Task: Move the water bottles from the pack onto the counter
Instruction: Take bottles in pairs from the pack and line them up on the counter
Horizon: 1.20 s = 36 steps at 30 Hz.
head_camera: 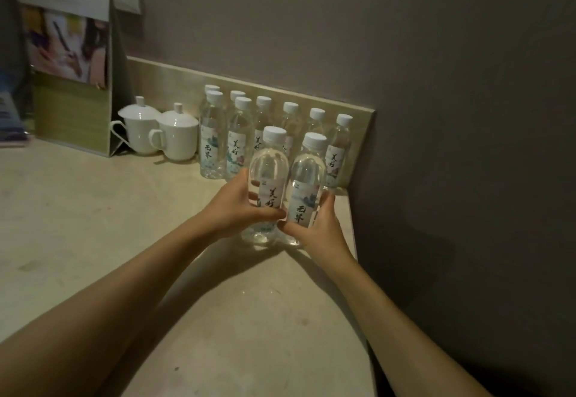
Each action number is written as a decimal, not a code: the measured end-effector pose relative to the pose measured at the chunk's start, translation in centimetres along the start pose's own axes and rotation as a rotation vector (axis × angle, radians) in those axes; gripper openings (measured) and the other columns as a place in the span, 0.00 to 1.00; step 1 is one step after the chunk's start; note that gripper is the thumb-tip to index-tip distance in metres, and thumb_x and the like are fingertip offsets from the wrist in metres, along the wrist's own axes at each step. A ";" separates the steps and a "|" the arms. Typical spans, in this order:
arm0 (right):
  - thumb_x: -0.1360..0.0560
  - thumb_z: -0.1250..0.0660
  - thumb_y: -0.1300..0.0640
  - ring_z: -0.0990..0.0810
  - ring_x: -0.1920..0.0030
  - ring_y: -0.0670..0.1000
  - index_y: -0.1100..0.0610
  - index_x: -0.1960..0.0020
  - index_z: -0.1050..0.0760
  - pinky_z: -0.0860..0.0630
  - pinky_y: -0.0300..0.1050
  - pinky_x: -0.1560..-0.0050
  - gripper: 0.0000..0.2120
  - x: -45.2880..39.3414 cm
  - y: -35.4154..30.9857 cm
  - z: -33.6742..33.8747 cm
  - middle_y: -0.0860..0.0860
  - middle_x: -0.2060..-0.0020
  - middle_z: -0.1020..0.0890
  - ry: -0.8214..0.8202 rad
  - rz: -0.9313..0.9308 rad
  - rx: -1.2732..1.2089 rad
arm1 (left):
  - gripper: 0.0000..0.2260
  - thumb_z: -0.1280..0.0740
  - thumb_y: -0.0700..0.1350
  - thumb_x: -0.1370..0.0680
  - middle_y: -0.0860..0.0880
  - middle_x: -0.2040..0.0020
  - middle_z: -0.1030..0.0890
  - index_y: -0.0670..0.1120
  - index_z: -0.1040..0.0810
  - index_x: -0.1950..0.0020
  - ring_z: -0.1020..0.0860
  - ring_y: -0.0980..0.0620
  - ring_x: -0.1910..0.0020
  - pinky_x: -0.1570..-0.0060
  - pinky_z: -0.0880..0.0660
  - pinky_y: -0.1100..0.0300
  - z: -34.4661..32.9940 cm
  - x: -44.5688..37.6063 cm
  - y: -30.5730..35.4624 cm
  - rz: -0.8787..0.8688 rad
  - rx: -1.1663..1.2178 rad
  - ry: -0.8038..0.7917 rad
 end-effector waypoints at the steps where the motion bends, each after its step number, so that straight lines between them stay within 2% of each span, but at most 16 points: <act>1: 0.33 0.22 0.56 0.22 0.39 0.51 0.44 0.32 0.42 0.20 0.44 0.46 0.38 -0.3 -0.1 0.0 0.49 0.38 0.24 0.016 0.012 0.075 | 0.30 0.20 0.45 0.35 0.54 0.47 0.19 0.56 0.30 0.39 0.18 0.60 0.51 0.51 0.19 0.57 0.4 0.0 -0.3 0.007 0.002 0.027; 3: 0.35 0.22 0.50 0.23 0.39 0.53 0.47 0.31 0.41 0.21 0.49 0.44 0.40 -0.7 -0.1 0.0 0.50 0.38 0.25 0.060 0.023 0.232 | 0.29 0.21 0.43 0.33 0.51 0.45 0.19 0.49 0.31 0.36 0.19 0.54 0.48 0.48 0.20 0.54 1.0 0.1 -1.0 0.019 -0.030 0.087; 6: 0.36 0.24 0.42 0.23 0.40 0.54 0.47 0.32 0.41 0.21 0.56 0.44 0.40 -1.3 -0.2 -0.1 0.50 0.39 0.23 0.104 0.027 0.404 | 0.27 0.24 0.43 0.30 0.50 0.45 0.20 0.48 0.32 0.35 0.20 0.53 0.47 0.49 0.21 0.58 1.0 0.1 -1.2 -0.018 -0.098 0.108; 8: 0.35 0.24 0.41 0.22 0.40 0.54 0.46 0.33 0.41 0.21 0.57 0.44 0.38 -1.8 -0.3 -0.2 0.49 0.39 0.22 0.111 0.013 0.428 | 0.23 0.25 0.44 0.28 0.50 0.46 0.19 0.46 0.28 0.36 0.19 0.54 0.48 0.50 0.20 0.60 0.7 -0.2 -1.4 -0.029 -0.139 0.069; 10: 0.35 0.25 0.41 0.22 0.39 0.55 0.47 0.33 0.41 0.22 0.57 0.42 0.38 -2.3 -0.3 -0.5 0.50 0.38 0.23 0.110 -0.005 0.451 | 0.19 0.25 0.45 0.28 0.49 0.47 0.17 0.45 0.22 0.39 0.18 0.53 0.49 0.49 0.19 0.55 0.7 -0.5 -1.7 -0.047 -0.195 0.044; 11: 0.34 0.25 0.42 0.22 0.39 0.56 0.48 0.33 0.41 0.23 0.58 0.41 0.37 -2.5 -0.3 -0.7 0.51 0.38 0.23 0.111 -0.015 0.463 | 0.18 0.25 0.46 0.28 0.50 0.48 0.16 0.45 0.21 0.40 0.18 0.53 0.50 0.50 0.19 0.55 1.0 -0.7 -1.9 -0.046 -0.217 0.054; 14: 0.33 0.26 0.41 0.23 0.38 0.58 0.50 0.34 0.39 0.23 0.57 0.40 0.35 -3.2 -0.2 -1.1 0.52 0.36 0.23 0.125 -0.048 0.490 | 0.21 0.23 0.50 0.31 0.58 0.52 0.22 0.50 0.28 0.43 0.22 0.62 0.55 0.58 0.25 0.67 2.4 -1.3 -3.3 0.035 -0.221 0.157; 16: 0.32 0.29 0.38 0.22 0.38 0.58 0.50 0.36 0.39 0.23 0.56 0.41 0.33 -3.6 0.0 -1.5 0.52 0.37 0.23 0.116 -0.069 0.477 | 0.23 0.23 0.52 0.32 0.58 0.52 0.23 0.50 0.30 0.44 0.23 0.62 0.56 0.60 0.26 0.69 3.0 -1.8 -4.3 0.081 -0.208 0.193; 18: 0.32 0.32 0.35 0.22 0.39 0.57 0.49 0.37 0.39 0.23 0.56 0.41 0.31 -4.2 0.3 -1.7 0.51 0.37 0.23 0.116 -0.095 0.443 | 0.22 0.25 0.56 0.30 0.54 0.49 0.20 0.48 0.27 0.43 0.20 0.56 0.52 0.56 0.21 0.61 3.2 -2.3 -4.6 0.056 -0.326 0.218; 20: 0.30 0.33 0.36 0.22 0.40 0.56 0.49 0.36 0.39 0.23 0.54 0.42 0.30 -4.9 0.5 -1.8 0.51 0.37 0.23 0.133 -0.115 0.432 | 0.22 0.29 0.63 0.29 0.52 0.49 0.19 0.50 0.25 0.43 0.20 0.53 0.52 0.54 0.20 0.53 3.7 -2.9 -4.3 0.013 -0.533 0.242; 23: 0.29 0.32 0.37 0.22 0.40 0.56 0.50 0.36 0.38 0.23 0.49 0.47 0.30 -6.0 0.5 -2.0 0.52 0.38 0.22 0.189 -0.122 0.474 | 0.26 0.38 0.71 0.29 0.52 0.53 0.19 0.51 0.23 0.46 0.20 0.53 0.57 0.57 0.19 0.55 4.4 -4.1 -4.3 0.027 -0.804 0.219; 27: 0.30 0.33 0.33 0.25 0.37 0.59 0.55 0.32 0.38 0.24 0.56 0.42 0.36 -7.2 0.3 -2.5 0.55 0.34 0.26 0.266 -0.145 0.564 | 0.25 0.41 0.72 0.28 0.52 0.63 0.24 0.49 0.27 0.55 0.24 0.53 0.65 0.67 0.28 0.61 4.6 -6.0 -4.2 0.034 -0.990 0.197; 31: 0.29 0.35 0.33 0.25 0.37 0.59 0.55 0.32 0.37 0.25 0.56 0.41 0.36 -7.5 0.4 -2.5 0.54 0.33 0.27 0.353 -0.165 0.599 | 0.26 0.42 0.71 0.27 0.52 0.68 0.29 0.48 0.27 0.58 0.26 0.52 0.66 0.68 0.31 0.61 4.4 -7.6 -4.7 0.023 -1.009 0.147; 34: 0.28 0.34 0.36 0.23 0.39 0.59 0.54 0.35 0.38 0.24 0.52 0.46 0.31 -7.6 0.3 -2.2 0.54 0.36 0.24 0.402 -0.171 0.608 | 0.25 0.40 0.69 0.26 0.50 0.65 0.28 0.47 0.25 0.55 0.25 0.50 0.63 0.65 0.28 0.58 4.1 -7.8 -4.8 0.009 -0.936 0.165; 36: 0.28 0.33 0.38 0.22 0.40 0.58 0.54 0.34 0.39 0.24 0.52 0.47 0.31 -7.9 0.2 -2.0 0.54 0.37 0.24 0.415 -0.177 0.604 | 0.24 0.38 0.68 0.26 0.50 0.63 0.27 0.46 0.23 0.53 0.26 0.51 0.63 0.64 0.28 0.58 3.9 -7.9 -4.7 -0.016 -0.881 0.191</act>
Point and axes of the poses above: each hand's wrist, its own x-axis away from the middle knuckle, its own z-axis out of the back of the hand, y = z × x, the point moved 10 cm from there along -x, towards the middle knuckle
